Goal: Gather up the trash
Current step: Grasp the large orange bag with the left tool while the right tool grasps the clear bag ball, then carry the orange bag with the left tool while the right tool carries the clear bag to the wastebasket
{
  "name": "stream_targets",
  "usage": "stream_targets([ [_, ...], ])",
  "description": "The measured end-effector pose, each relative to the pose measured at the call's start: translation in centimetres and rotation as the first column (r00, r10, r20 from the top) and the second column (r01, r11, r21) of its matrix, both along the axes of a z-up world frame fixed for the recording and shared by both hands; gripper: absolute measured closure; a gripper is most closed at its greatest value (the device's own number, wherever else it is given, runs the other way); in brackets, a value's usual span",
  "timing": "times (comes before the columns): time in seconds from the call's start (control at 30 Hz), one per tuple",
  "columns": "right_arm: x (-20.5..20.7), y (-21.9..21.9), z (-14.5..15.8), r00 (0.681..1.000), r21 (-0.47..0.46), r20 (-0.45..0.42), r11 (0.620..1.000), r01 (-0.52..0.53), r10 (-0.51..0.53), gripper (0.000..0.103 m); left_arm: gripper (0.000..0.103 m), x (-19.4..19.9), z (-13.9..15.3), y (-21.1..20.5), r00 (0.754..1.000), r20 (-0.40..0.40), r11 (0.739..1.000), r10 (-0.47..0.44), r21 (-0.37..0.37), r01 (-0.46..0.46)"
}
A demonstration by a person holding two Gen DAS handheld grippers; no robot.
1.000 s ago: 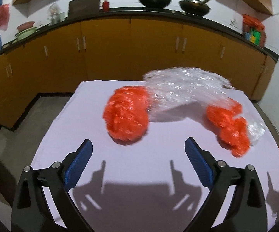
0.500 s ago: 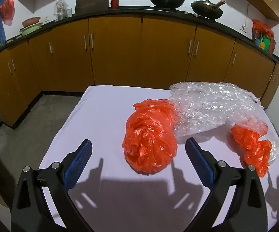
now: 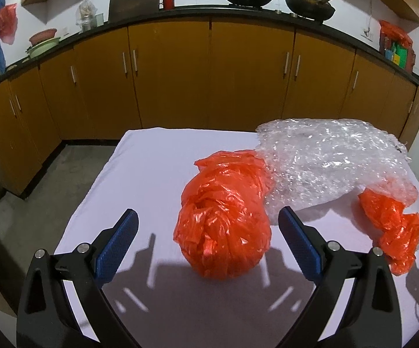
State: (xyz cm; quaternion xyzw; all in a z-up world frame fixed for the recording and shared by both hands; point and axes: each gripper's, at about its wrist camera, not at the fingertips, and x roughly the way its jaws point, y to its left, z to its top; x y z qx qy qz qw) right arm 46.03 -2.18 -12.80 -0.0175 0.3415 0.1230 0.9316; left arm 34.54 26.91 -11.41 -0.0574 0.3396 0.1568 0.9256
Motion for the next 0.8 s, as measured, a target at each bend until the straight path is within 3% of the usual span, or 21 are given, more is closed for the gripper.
stream_targets([
  [0.1, 0.8, 0.5, -0.5, 1.0, 0.001, -0.025, 1.0, -0.011, 0.011, 0.006, 0.007, 0.5, -0.3, 0.4, 1.0, -0.006, 1.0, 0.001, -0.019, -0.001],
  [0.2, 1.3, 0.8, -1.1, 0.998, 0.005, -0.052, 1.0, -0.018, 0.018, 0.01, 0.018, 0.9, -0.5, 0.4, 1.0, -0.015, 0.999, -0.013, -0.032, 0.013],
  [0.37, 2.1, 1.2, -2.2, 0.992, 0.009, -0.123, 0.999, -0.04, 0.041, 0.043, 0.046, 1.4, -1.1, 0.4, 0.999, -0.034, 0.998, -0.039, -0.054, 0.037],
  [0.43, 2.2, 1.0, -2.4, 0.989, 0.02, -0.139, 0.999, -0.041, 0.043, 0.052, 0.06, 1.3, -1.1, 0.4, 0.998, -0.035, 0.997, -0.046, -0.063, 0.044],
  [0.57, 1.9, 0.5, -2.5, 0.988, 0.042, -0.146, 0.998, -0.044, 0.049, 0.063, 0.068, 0.7, -0.9, 0.2, 0.998, -0.026, 0.997, -0.052, -0.05, 0.051],
  [0.8, -0.5, -0.3, -1.9, 0.988, 0.064, -0.138, 0.996, -0.059, 0.068, 0.066, 0.071, -2.3, -0.2, 0.5, 0.999, 0.0, 0.997, -0.039, -0.066, 0.039],
])
